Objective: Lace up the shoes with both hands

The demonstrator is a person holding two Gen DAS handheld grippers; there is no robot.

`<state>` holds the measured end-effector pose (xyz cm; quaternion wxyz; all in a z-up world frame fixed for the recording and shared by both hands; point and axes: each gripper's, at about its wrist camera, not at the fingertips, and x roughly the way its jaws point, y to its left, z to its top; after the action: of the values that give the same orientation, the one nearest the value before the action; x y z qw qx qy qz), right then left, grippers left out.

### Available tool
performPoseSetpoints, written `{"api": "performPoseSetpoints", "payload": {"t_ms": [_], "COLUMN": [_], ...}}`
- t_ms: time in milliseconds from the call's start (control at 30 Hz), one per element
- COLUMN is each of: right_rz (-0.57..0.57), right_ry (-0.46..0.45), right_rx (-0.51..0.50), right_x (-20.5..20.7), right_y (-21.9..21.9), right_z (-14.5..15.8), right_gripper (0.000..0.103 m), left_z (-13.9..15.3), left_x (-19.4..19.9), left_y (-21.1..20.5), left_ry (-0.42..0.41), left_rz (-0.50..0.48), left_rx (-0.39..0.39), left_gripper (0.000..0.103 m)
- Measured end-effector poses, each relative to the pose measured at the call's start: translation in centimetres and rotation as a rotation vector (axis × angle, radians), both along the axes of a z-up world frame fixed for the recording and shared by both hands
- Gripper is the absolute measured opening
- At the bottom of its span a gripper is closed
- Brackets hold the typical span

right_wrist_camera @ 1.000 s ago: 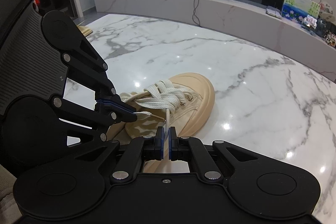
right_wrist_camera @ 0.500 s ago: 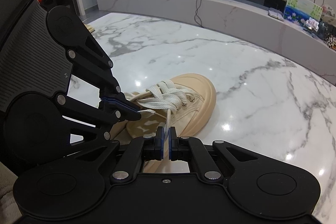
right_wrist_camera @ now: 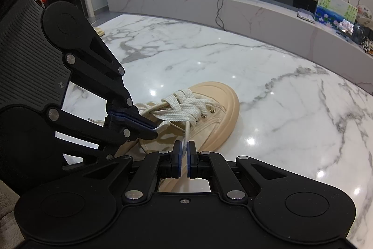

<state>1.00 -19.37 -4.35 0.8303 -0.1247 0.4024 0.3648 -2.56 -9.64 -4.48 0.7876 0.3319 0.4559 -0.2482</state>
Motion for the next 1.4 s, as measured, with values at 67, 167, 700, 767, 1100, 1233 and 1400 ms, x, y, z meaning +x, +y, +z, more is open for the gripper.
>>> {"api": "performPoseSetpoints", "payload": {"t_ms": [67, 167, 700, 767, 1100, 1233, 1400], "right_rz": [0.0, -0.001, -0.002, -0.002, -0.004, -0.003, -0.002], "right_ry": [0.001, 0.002, 0.003, 0.003, 0.005, 0.007, 0.009], "right_rx": [0.001, 0.003, 0.008, 0.007, 0.007, 0.01, 0.012], "right_x": [0.0, 0.0, -0.4, -0.5, -0.3, -0.4, -0.3], "right_y": [0.0, -0.1, 0.2, 0.3, 0.2, 0.3, 0.2], "right_z": [0.0, 0.0, 0.0, 0.1, 0.1, 0.1, 0.0], "right_gripper": [0.002, 0.002, 0.002, 0.002, 0.002, 0.002, 0.002], "left_z": [0.1, 0.0, -0.2, -0.3, -1.6, -1.6, -1.0], "left_x": [0.0, 0.0, 1.3, 1.3, 1.8, 2.0, 1.3], "left_y": [-0.1, -0.3, -0.5, -0.6, -1.0, -0.5, -0.2], "left_ry": [0.0, 0.003, 0.001, 0.007, 0.035, 0.023, 0.023], "left_rz": [-0.012, -0.033, -0.097, -0.114, -0.179, -0.165, -0.171], "left_rx": [-0.001, 0.001, -0.007, 0.001, 0.014, 0.011, -0.006], "left_gripper": [0.001, 0.001, 0.001, 0.001, 0.001, 0.001, 0.002]}}
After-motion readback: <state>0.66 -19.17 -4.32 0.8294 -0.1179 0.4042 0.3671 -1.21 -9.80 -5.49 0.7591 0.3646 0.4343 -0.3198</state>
